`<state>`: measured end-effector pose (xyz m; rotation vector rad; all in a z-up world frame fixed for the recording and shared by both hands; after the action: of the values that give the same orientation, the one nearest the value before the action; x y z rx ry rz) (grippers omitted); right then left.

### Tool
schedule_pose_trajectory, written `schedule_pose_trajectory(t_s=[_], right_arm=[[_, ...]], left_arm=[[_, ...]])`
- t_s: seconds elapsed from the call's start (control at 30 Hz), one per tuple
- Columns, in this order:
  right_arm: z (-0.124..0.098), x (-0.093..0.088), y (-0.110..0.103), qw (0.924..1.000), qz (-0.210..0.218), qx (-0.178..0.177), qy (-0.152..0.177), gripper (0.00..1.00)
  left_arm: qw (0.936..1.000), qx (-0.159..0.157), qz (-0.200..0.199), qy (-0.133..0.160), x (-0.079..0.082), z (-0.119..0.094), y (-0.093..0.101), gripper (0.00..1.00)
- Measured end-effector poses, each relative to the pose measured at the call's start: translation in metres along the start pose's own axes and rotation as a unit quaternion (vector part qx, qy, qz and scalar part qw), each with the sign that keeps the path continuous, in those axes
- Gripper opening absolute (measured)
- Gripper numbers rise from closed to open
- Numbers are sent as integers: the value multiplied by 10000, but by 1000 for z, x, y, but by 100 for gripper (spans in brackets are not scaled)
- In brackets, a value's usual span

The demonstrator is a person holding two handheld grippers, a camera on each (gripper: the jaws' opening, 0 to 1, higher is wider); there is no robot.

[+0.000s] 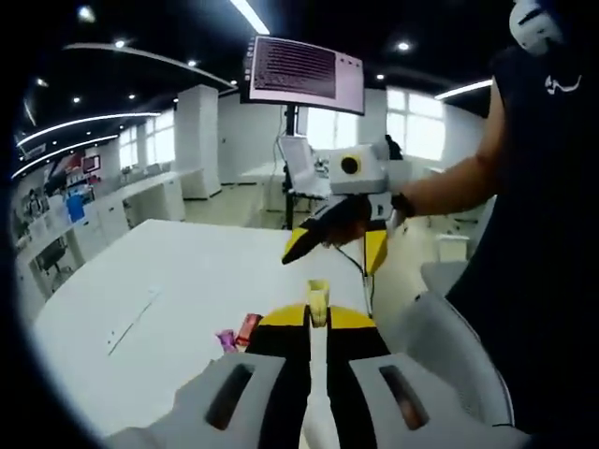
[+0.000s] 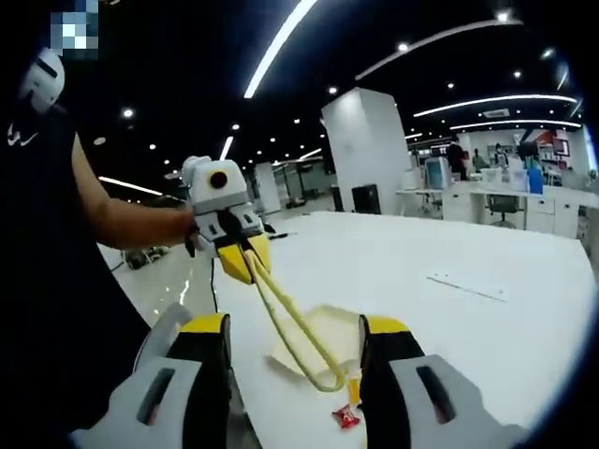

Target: Place the target food into the container with the food tongs after gripping and lifting it, then release it inside without dropping or visibly crushing the food.

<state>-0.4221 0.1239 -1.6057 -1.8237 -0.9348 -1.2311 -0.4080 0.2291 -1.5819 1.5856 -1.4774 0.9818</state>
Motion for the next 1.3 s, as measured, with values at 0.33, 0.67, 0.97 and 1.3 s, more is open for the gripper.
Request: schedule_pose_trajectory(t_s=[0.33, 0.67, 0.97, 1.3], right_arm=[[-6, 7, 3, 9961, 707, 126, 513, 48], [-8, 61, -20, 9836, 787, 901, 1347, 33], [1, 78, -33, 9804, 713, 1144, 1437, 26], [8, 92, -37, 9787, 580, 1251, 1518, 27]], left_arm=[[9948, -125, -378, 941, 35, -16, 1, 0], [9770, -382, -940, 1874, 59, -31, 2, 0], [9683, -625, -1161, 2123, 59, -35, 11, 0], [9695, -800, -1101, 2040, 59, -33, 20, 0]])
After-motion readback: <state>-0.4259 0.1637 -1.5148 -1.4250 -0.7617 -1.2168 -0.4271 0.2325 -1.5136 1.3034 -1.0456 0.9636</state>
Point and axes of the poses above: the point that each gripper's makers call its tool centre point, and the gripper's own axes: z roughly forward along the fingers, y roughly to its right, x roughly out of its top, the point moved 3 cm from there along -z, roughly backward along the fingers, and after that the axes turned 5 degrees about -y, right-handed, at the moved point
